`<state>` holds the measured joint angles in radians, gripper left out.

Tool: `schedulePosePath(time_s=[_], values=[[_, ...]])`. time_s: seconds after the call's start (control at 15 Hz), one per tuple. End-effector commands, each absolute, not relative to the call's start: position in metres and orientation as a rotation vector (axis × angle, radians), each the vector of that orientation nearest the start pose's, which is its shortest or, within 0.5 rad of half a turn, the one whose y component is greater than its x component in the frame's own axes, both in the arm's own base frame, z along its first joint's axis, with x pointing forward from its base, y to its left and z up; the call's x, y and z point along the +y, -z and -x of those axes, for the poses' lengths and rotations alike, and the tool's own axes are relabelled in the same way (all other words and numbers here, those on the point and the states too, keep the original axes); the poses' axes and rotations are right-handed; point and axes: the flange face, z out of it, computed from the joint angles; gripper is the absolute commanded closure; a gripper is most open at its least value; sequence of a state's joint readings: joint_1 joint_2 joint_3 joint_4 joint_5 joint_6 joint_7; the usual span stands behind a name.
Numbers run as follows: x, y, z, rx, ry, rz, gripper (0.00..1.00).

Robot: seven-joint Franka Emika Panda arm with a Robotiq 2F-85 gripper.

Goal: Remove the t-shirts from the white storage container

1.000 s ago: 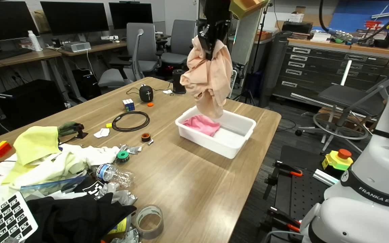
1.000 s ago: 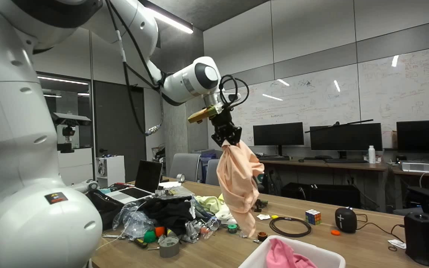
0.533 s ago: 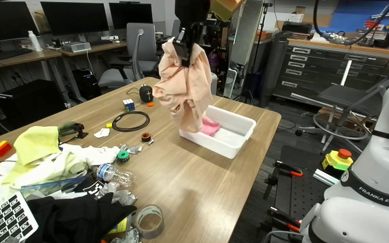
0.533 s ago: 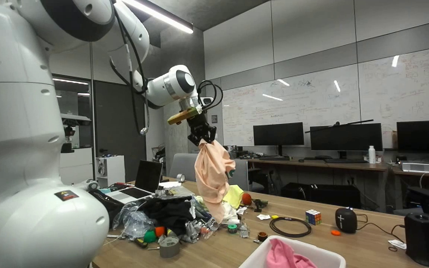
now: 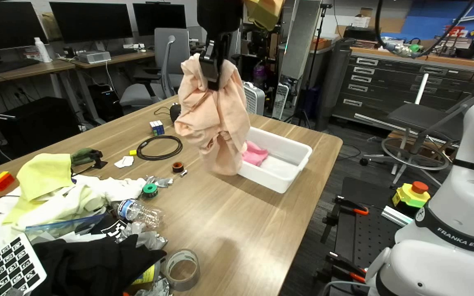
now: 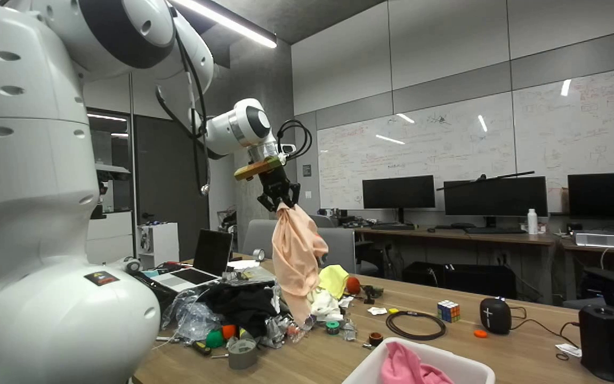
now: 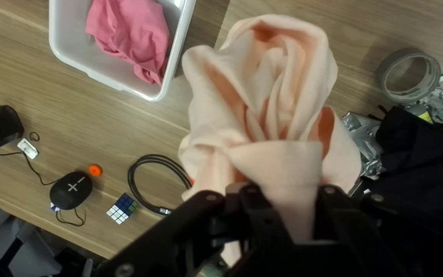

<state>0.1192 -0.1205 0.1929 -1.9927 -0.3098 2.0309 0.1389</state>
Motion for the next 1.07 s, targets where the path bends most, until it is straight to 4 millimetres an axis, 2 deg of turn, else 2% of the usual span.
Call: schedulePosePath(time_s=[0.0,0.27,0.4,0.53,0.73,1.0], values=[[0.152,-0.538,-0.524,-0.572,0.385,3.357,0.43],[0.144,-0.533,-0.526,-0.585,0.357,3.36,0.12],[0.134,-0.53,-0.53,-0.572,0.34,3.362,0.0],[0.114,-0.529,-0.535,-0.527,0.326,3.373,0.0],[0.072,-0.529,-0.546,-0.398,0.315,3.396,0.0],[-0.004,-0.531,-0.554,-0.175,0.305,3.416,0.0]])
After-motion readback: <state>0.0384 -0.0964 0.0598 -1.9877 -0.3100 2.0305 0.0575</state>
